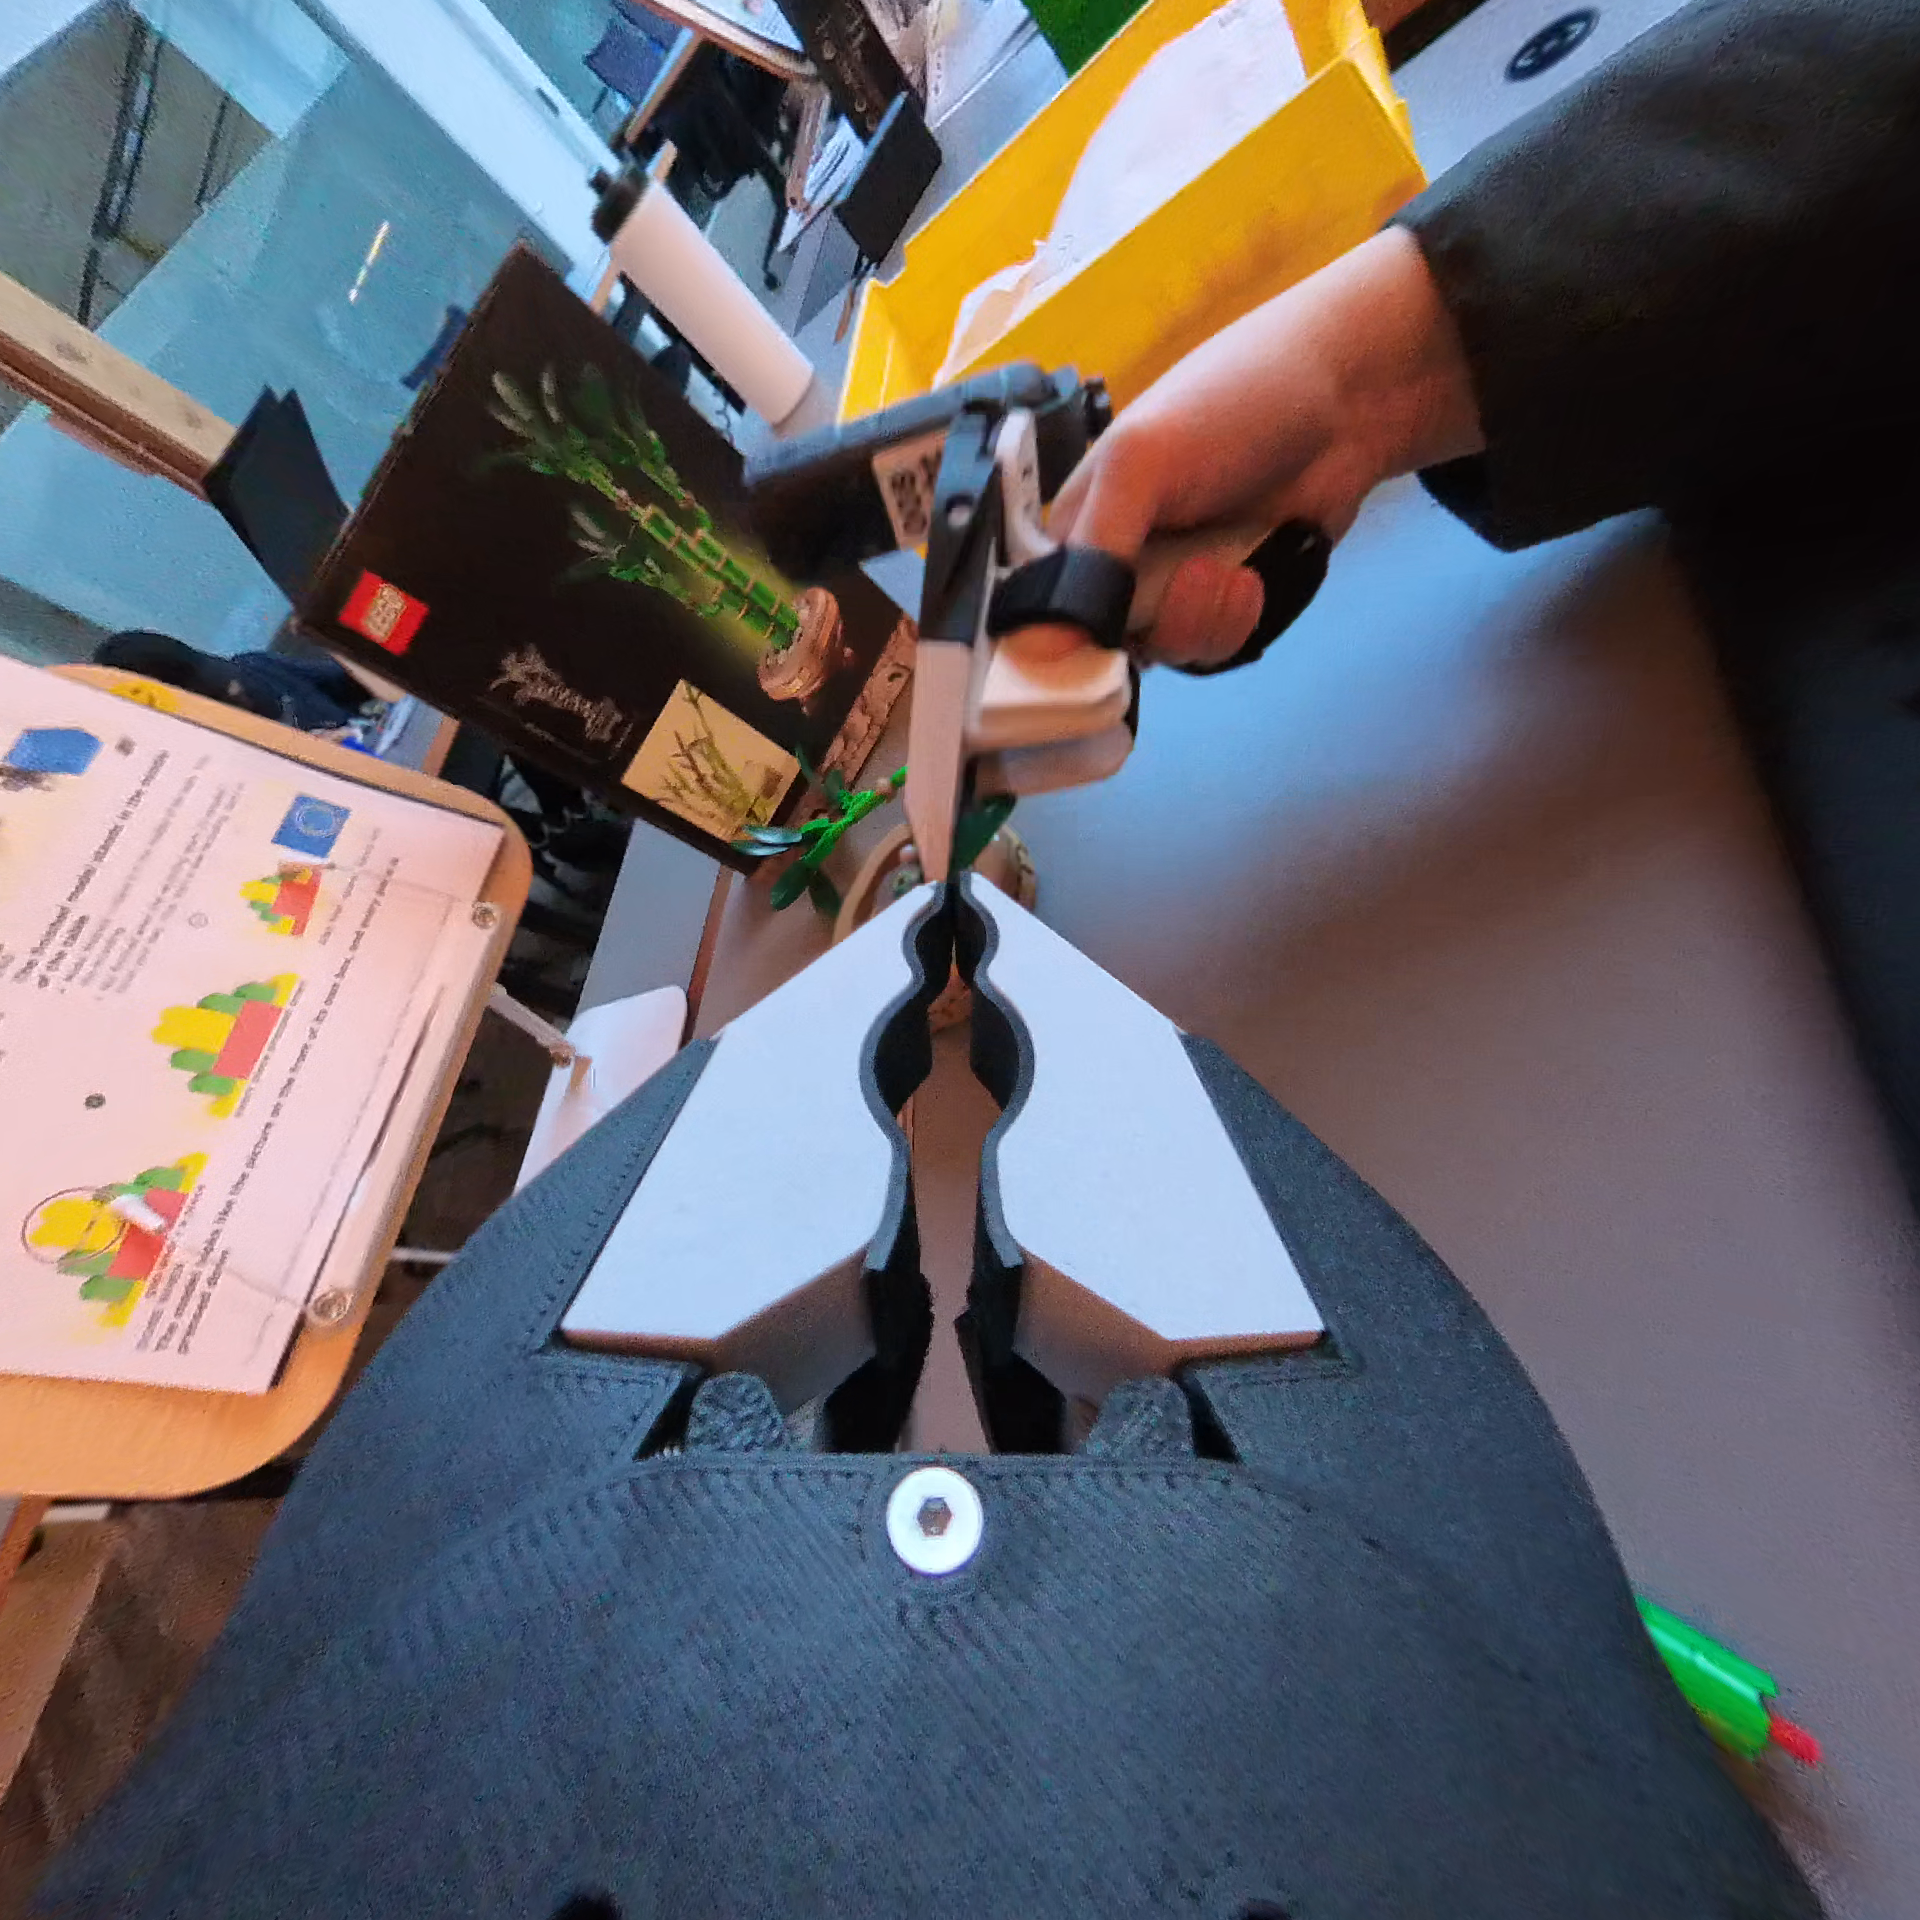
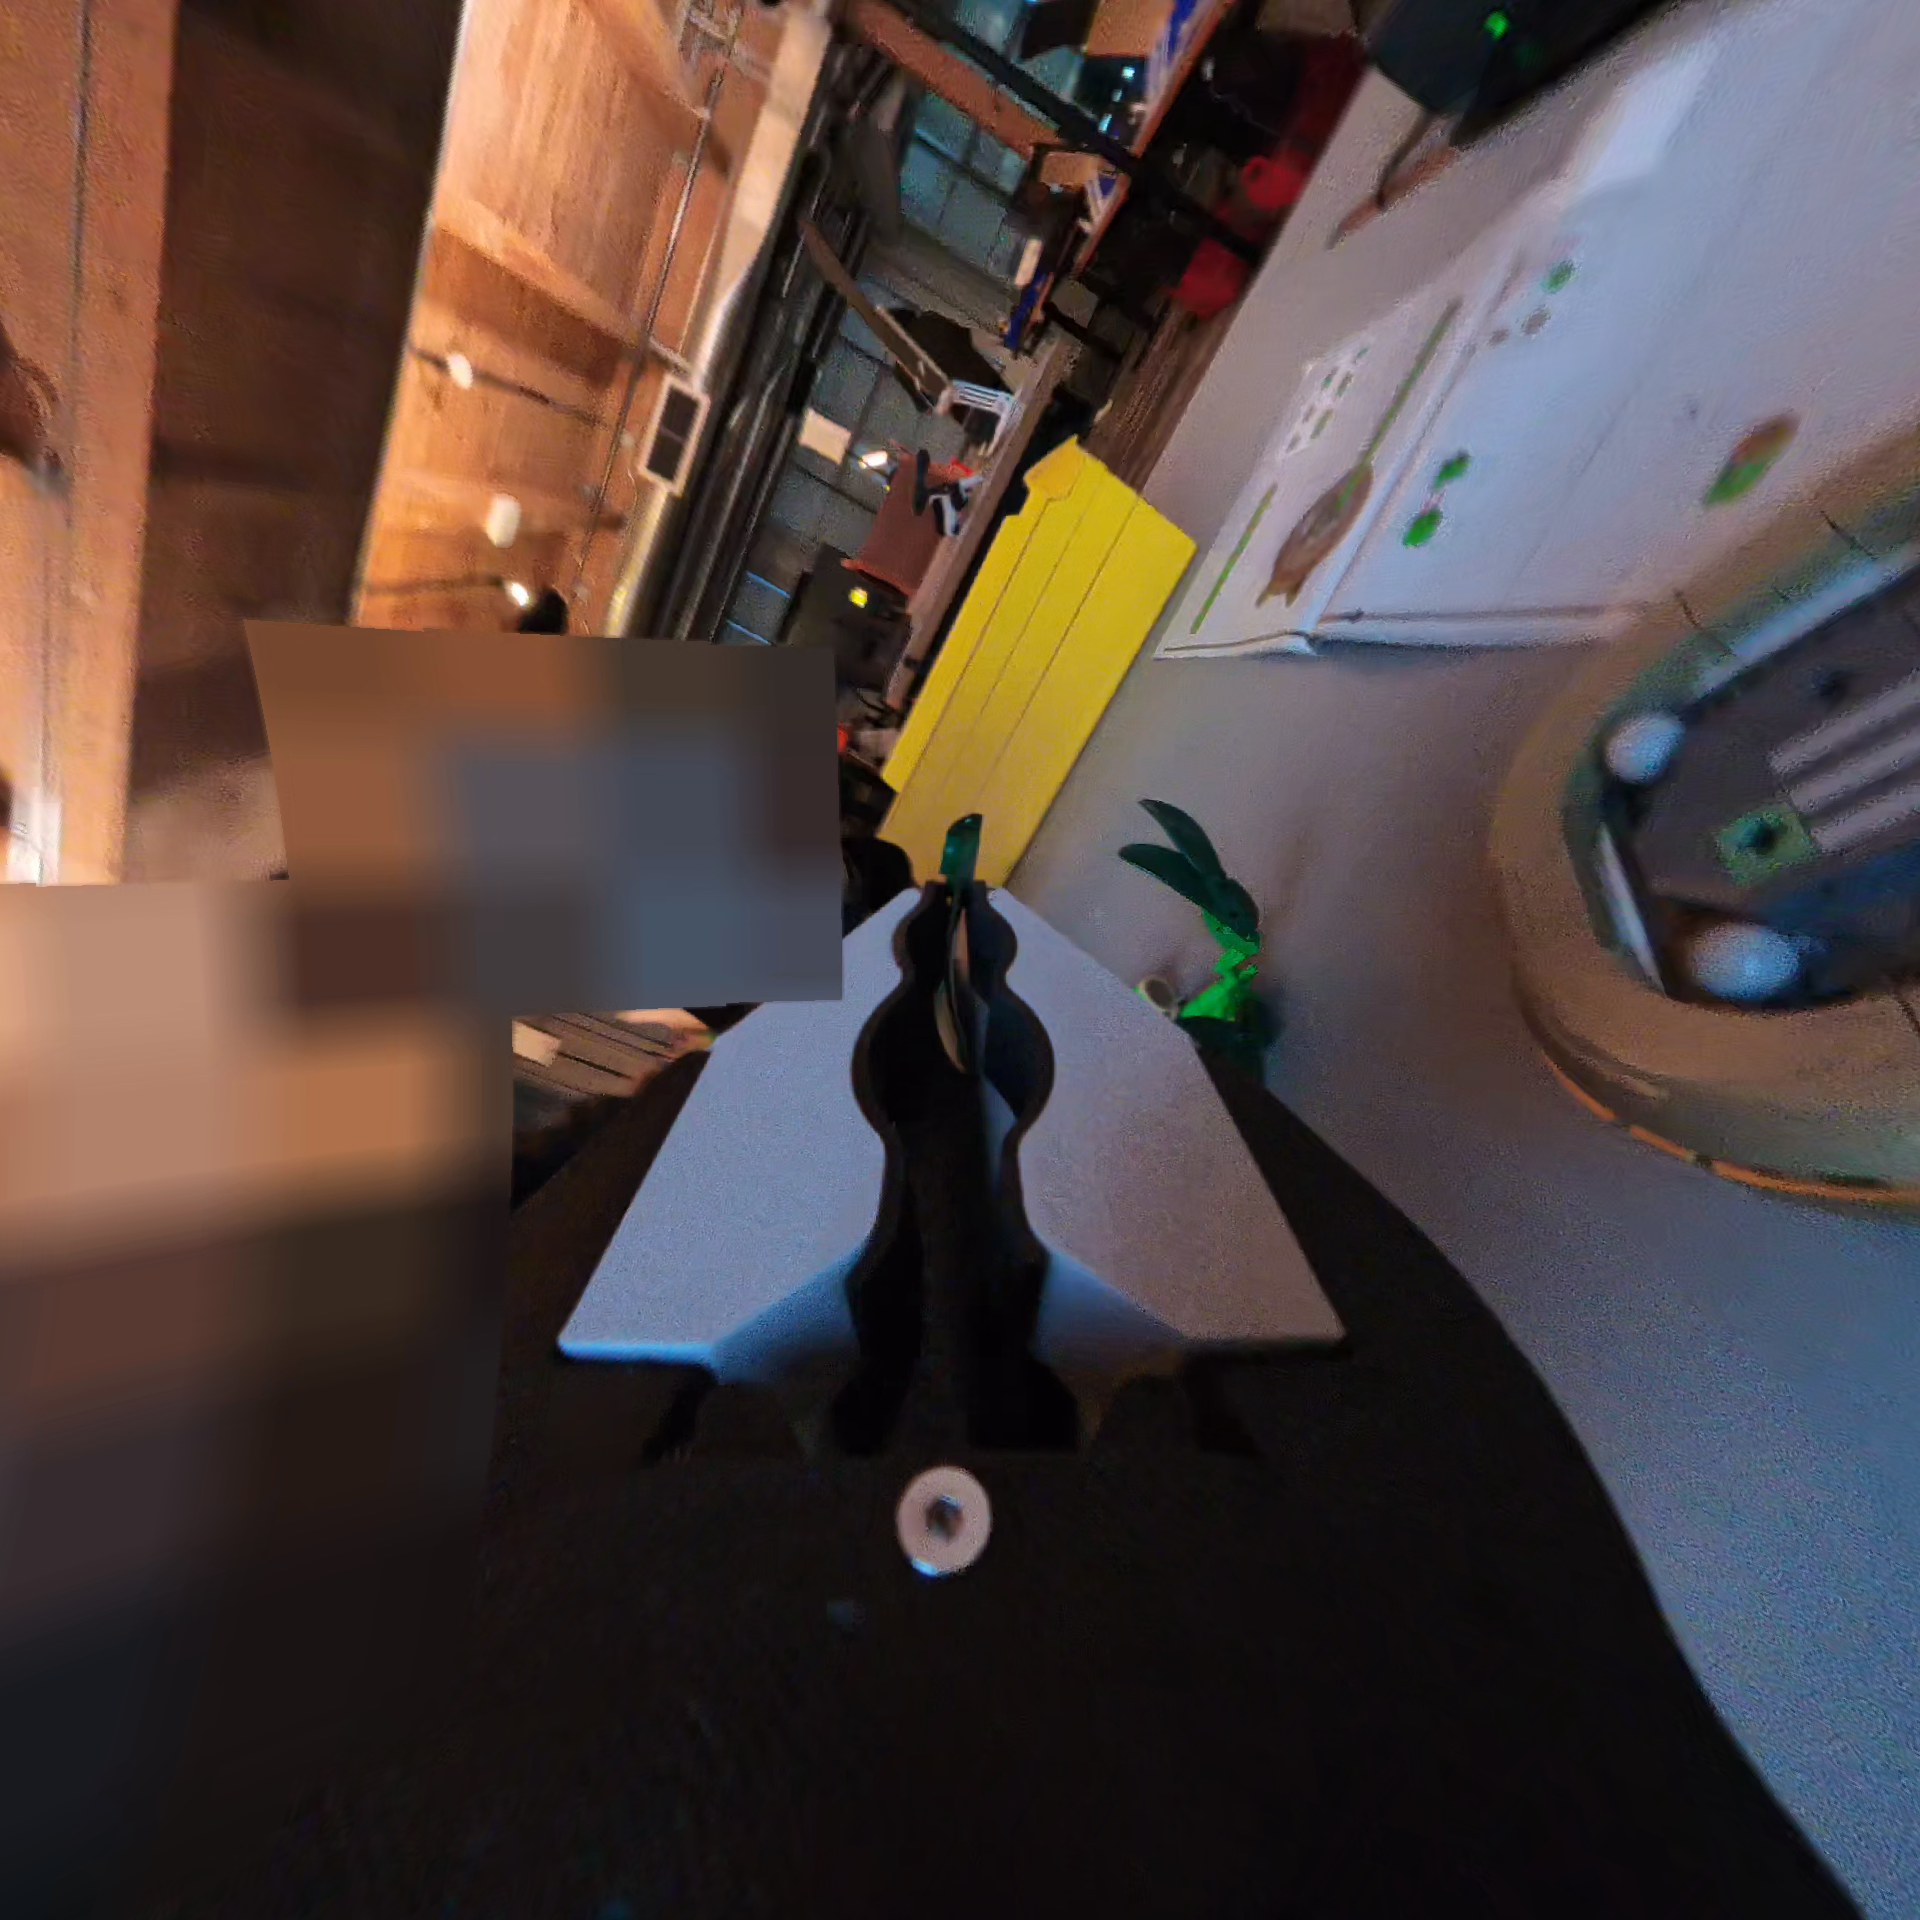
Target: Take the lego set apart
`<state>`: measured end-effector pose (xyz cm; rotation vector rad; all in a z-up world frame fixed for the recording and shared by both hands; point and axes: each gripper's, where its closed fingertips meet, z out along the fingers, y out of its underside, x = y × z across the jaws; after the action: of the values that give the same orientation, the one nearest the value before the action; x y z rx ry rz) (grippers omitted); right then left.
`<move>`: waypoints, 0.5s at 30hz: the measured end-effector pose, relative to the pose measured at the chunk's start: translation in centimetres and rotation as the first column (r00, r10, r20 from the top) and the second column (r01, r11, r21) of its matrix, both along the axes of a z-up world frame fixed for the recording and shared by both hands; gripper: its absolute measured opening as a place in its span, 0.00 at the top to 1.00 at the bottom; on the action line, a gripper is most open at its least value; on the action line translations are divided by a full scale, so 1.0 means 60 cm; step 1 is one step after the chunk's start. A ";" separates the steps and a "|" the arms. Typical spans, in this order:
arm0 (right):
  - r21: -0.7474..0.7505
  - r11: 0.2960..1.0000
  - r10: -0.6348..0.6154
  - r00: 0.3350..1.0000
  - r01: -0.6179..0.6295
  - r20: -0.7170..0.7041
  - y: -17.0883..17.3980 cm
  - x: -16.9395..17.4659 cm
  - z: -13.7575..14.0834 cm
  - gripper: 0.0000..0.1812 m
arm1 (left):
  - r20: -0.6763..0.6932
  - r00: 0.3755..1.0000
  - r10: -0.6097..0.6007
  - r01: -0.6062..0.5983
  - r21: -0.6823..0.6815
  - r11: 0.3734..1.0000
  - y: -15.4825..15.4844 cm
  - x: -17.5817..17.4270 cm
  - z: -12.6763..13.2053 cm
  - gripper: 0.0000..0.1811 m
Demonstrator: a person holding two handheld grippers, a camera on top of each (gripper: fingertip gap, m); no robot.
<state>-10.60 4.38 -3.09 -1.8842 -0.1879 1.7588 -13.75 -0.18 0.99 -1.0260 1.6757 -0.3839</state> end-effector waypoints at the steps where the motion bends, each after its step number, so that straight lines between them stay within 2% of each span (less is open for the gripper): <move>1: 0.087 0.996 -0.030 0.993 0.021 0.110 -0.001 -0.001 -0.003 0.99 | -0.018 1.000 0.010 -0.011 -0.017 1.000 0.007 -0.008 -0.002 1.00; 3: 0.207 0.978 -0.029 0.981 -0.011 0.189 -0.014 -0.018 0.008 0.98 | -0.085 0.994 0.072 -0.077 -0.060 0.995 0.035 -0.020 -0.027 1.00; 5: 0.262 0.965 -0.028 0.987 -0.015 0.160 -0.015 -0.029 0.015 0.98 | -0.095 0.991 0.100 -0.114 -0.159 0.981 0.051 -0.017 -0.046 1.00; 7: 0.377 0.925 -0.038 0.982 -0.035 0.184 -0.017 -0.037 0.022 0.98 | -0.050 0.993 0.109 -0.119 -0.316 0.941 0.055 -0.007 -0.047 0.92; 8: 0.482 0.875 -0.077 0.970 -0.045 0.229 -0.018 -0.040 0.027 0.98 | -0.048 0.992 0.119 -0.128 -0.403 0.906 0.059 -0.006 -0.050 0.88; 10: 0.710 0.699 -0.189 0.935 -0.086 0.299 -0.029 -0.045 0.040 0.98 | -0.045 0.992 0.115 -0.121 -0.560 0.819 0.062 -0.008 -0.052 0.79; 12: 0.859 0.498 -0.340 0.884 -0.120 0.321 -0.037 -0.045 0.055 0.99 | 0.002 0.997 0.075 -0.052 -0.702 0.711 0.052 -0.007 -0.043 0.74; 14: 0.932 0.335 -0.447 0.847 -0.141 0.288 -0.044 -0.043 0.071 0.99 | 0.082 0.997 -0.005 0.068 -0.789 0.610 0.031 -0.005 -0.025 0.76; 15: 0.946 0.283 -0.475 0.833 -0.160 0.283 -0.048 -0.043 0.074 0.98 | 0.118 0.993 -0.028 0.112 -0.800 0.589 0.026 -0.005 -0.017 0.78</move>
<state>-13.15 1.53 1.33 -1.2392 -0.9901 0.5289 -14.03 1.36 -0.02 -1.5635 1.4422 -1.3277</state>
